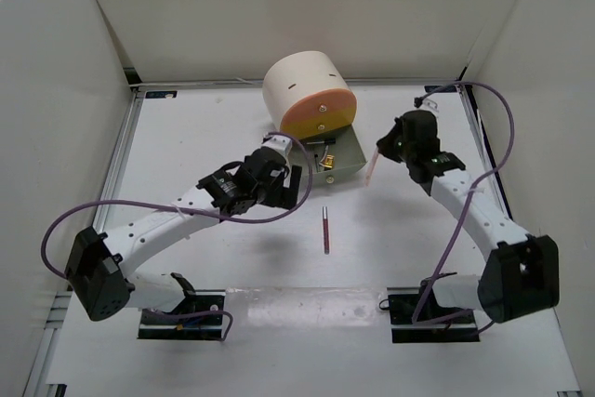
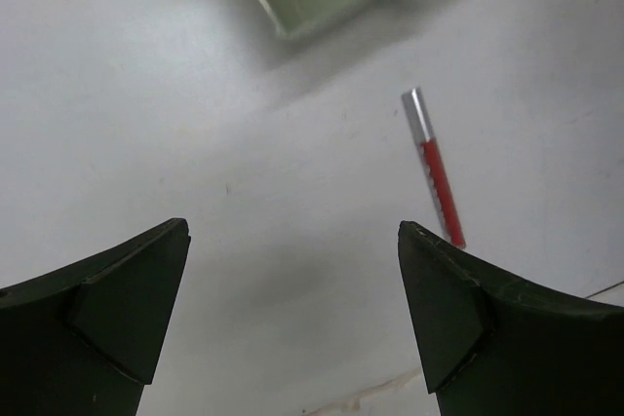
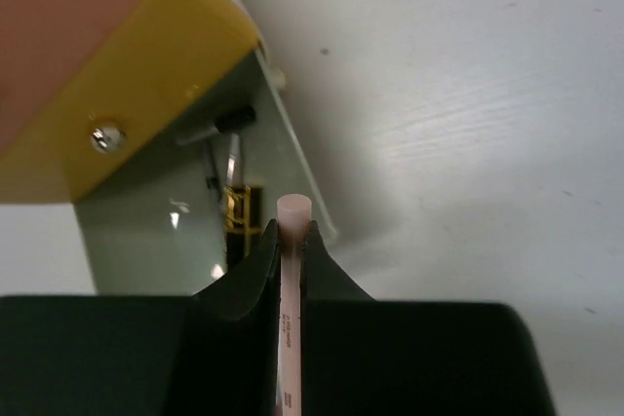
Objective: Organize the makeup
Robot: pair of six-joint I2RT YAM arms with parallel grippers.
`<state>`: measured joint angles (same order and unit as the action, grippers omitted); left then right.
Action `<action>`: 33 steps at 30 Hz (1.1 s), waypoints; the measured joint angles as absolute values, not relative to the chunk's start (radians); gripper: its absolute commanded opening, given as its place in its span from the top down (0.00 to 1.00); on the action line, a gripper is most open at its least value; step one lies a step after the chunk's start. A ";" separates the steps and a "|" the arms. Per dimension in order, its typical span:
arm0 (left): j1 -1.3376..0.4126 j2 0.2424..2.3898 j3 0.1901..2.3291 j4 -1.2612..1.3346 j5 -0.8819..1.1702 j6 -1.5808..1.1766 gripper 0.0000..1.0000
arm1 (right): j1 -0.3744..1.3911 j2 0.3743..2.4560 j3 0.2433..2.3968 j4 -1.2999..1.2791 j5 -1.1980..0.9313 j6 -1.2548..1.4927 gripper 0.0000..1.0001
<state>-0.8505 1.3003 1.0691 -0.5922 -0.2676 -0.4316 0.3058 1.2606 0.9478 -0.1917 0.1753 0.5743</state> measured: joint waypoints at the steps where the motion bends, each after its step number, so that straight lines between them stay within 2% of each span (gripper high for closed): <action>1: -0.850 1.301 1.040 -0.598 -0.252 -0.446 0.02 | 0.319 1.294 0.962 -0.155 0.180 0.598 1.00; 9: -0.850 1.291 0.915 -0.590 -0.172 -0.541 0.02 | 0.477 1.512 0.970 0.103 0.318 0.844 0.98; 11: -0.850 1.287 0.905 -0.576 -0.161 -0.555 0.02 | 0.510 1.544 0.969 0.159 0.360 0.897 0.83; 12: -0.850 1.286 0.901 -0.565 -0.155 -0.563 0.02 | 0.524 1.555 0.969 0.179 0.381 0.917 0.72; 13: -0.850 1.286 0.899 -0.556 -0.151 -0.568 0.02 | 0.533 1.562 0.970 0.190 0.398 0.935 0.45; 14: -0.850 1.286 0.896 -0.548 -0.146 -0.574 0.02 | 0.540 1.567 0.973 0.194 0.410 0.954 0.33; 15: -0.850 1.286 0.894 -0.545 -0.144 -0.578 0.02 | 0.542 1.570 0.979 0.191 0.419 0.962 0.13; 16: -0.851 1.287 0.894 -0.544 -0.141 -0.582 0.02 | 0.543 1.572 0.989 0.186 0.424 0.970 0.01; 24: -0.851 1.312 0.894 -0.510 -0.137 -0.589 0.02 | 0.529 1.498 1.032 0.098 0.461 0.905 0.01; 33: -0.892 1.542 0.966 -0.440 -0.135 -0.603 0.02 | 0.402 1.113 0.925 -0.165 0.605 0.789 0.01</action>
<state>-0.8925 1.5421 0.9665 -0.4404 -0.1352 -0.6025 0.4023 1.1133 0.9253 -0.1654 0.6052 0.7891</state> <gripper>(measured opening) 0.984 0.987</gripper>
